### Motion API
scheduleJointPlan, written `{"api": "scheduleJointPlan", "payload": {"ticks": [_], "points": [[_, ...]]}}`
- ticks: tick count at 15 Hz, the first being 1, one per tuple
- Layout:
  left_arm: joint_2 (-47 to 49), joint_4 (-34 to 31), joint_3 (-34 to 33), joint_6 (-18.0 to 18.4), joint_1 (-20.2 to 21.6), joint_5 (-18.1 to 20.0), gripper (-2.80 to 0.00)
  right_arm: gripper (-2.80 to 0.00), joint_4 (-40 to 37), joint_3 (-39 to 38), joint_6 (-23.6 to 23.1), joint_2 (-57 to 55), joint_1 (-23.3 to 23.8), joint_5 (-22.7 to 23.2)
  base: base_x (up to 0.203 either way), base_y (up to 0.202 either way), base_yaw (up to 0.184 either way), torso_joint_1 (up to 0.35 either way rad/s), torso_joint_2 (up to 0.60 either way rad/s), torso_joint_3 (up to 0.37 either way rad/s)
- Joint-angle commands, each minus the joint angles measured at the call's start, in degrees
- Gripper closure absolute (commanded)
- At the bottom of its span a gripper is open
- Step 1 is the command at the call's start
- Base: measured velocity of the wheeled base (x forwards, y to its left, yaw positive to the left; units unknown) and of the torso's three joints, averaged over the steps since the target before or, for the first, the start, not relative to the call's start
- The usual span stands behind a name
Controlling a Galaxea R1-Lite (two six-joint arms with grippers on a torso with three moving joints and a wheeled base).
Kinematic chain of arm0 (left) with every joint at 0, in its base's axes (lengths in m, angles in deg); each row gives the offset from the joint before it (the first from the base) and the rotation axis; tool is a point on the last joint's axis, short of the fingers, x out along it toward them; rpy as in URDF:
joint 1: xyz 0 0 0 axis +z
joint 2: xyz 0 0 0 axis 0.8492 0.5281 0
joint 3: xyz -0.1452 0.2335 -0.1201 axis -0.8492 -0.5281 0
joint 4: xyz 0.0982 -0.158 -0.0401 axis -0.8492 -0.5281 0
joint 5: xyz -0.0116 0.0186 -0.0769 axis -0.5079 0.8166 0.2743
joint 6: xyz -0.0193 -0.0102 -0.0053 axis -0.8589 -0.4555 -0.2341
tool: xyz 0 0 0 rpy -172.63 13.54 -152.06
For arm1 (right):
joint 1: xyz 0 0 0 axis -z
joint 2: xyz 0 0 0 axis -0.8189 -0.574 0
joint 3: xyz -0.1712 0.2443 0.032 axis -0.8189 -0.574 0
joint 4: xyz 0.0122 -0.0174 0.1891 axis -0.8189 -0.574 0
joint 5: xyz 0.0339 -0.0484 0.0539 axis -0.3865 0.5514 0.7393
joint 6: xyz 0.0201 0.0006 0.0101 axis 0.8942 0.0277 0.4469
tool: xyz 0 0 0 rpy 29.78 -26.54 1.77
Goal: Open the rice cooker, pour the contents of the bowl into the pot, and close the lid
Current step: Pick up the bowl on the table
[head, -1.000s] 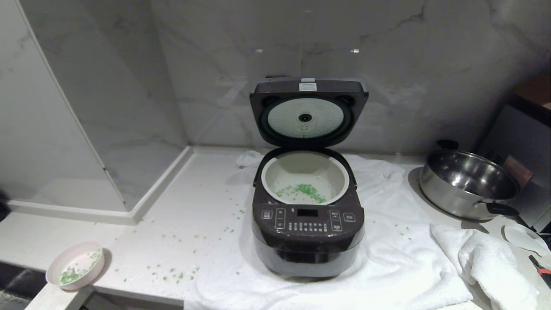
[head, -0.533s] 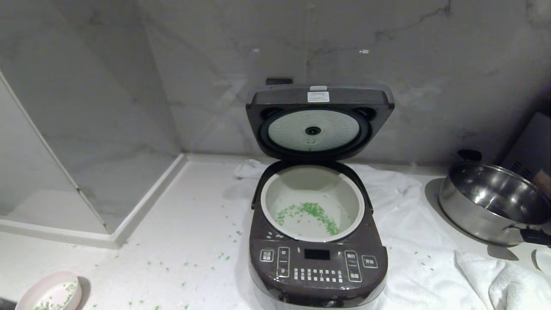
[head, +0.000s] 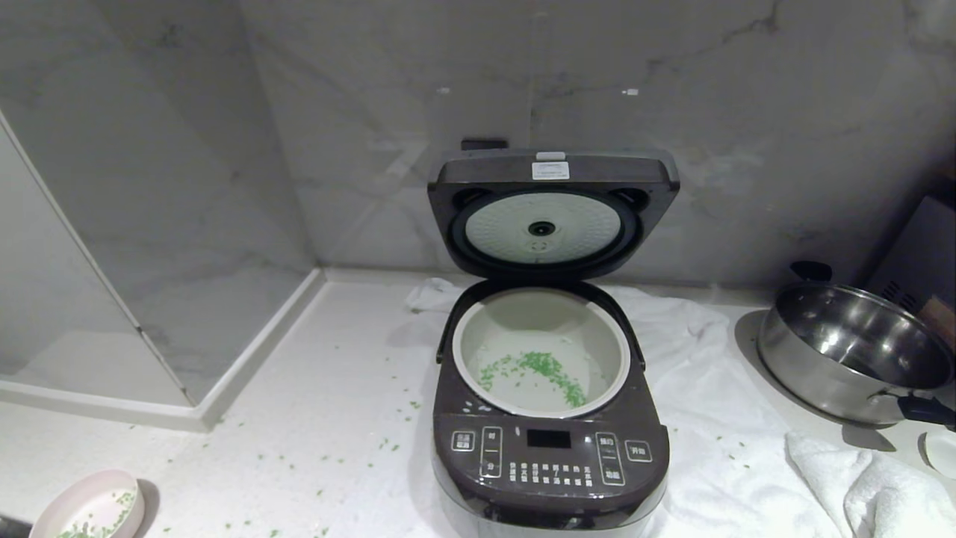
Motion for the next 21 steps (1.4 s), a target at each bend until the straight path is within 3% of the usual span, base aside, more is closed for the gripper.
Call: {"api": "scheduleJointPlan", "payload": {"ticks": [1,3,7,10,13,15,17,19,21], "points": [[7.7,0.81,6.19,-1.88,0.26,-0.84,0.0,0.0,0.01,-0.09,-0.01,-0.05,-0.02,0.0,0.0,0.0,0.0,0.0,0.0,0.0],[17.51,0.81,12.45,-4.73,0.96,-3.2,0.0,0.0,0.01,-0.09,0.02,0.03,-0.02,0.0,0.0,0.0,0.0,0.0,0.0,0.0],[34.91,-0.31,23.41,-6.81,2.64,-9.55,0.0,0.0,0.01,-0.09,-0.07,0.04,-0.02,0.0,0.0,0.0,0.0,0.0,0.0,0.0],[49.15,-7.39,30.67,-6.9,9.19,-11.33,0.0,0.0,0.01,-0.09,-0.04,-0.05,-0.02,0.0,0.0,0.0,0.0,0.0,0.0,0.0],[59.99,-11.19,30.74,-5.18,14.12,-11.79,0.0,0.0,0.01,-0.09,-0.01,-0.03,-0.02,0.0,0.0,0.0,0.0,0.0,0.0,0.0],[65.64,-11.83,28.11,-4.08,17.7,-11.25,0.0,0.0,0.01,-0.09,-0.07,-0.04,-0.02,0.0,0.0,0.0,0.0,0.0,0.0,0.0],[69.22,-12.0,26.81,-1.35,24.92,-8.85,0.0,0.0,0.01,-0.09,-0.03,-0.05,-0.02,0.0,0.0,0.0,0.0,0.0,0.0,0.0],[72.61,-12.05,26.22,3.56,32.19,-4.59,0.0,0.0,0.01,-0.09,0.01,-0.04,-0.02,0.0,0.0,0.0,0.0,0.0,0.0,0.0],[77.13,-11.87,26.27,5.68,35.8,-0.51,0.0,0.0,0.01,-0.09,-0.07,0.02,-0.02,0.0,0.0,0.0,0.0,0.0,0.0,0.0]]}}
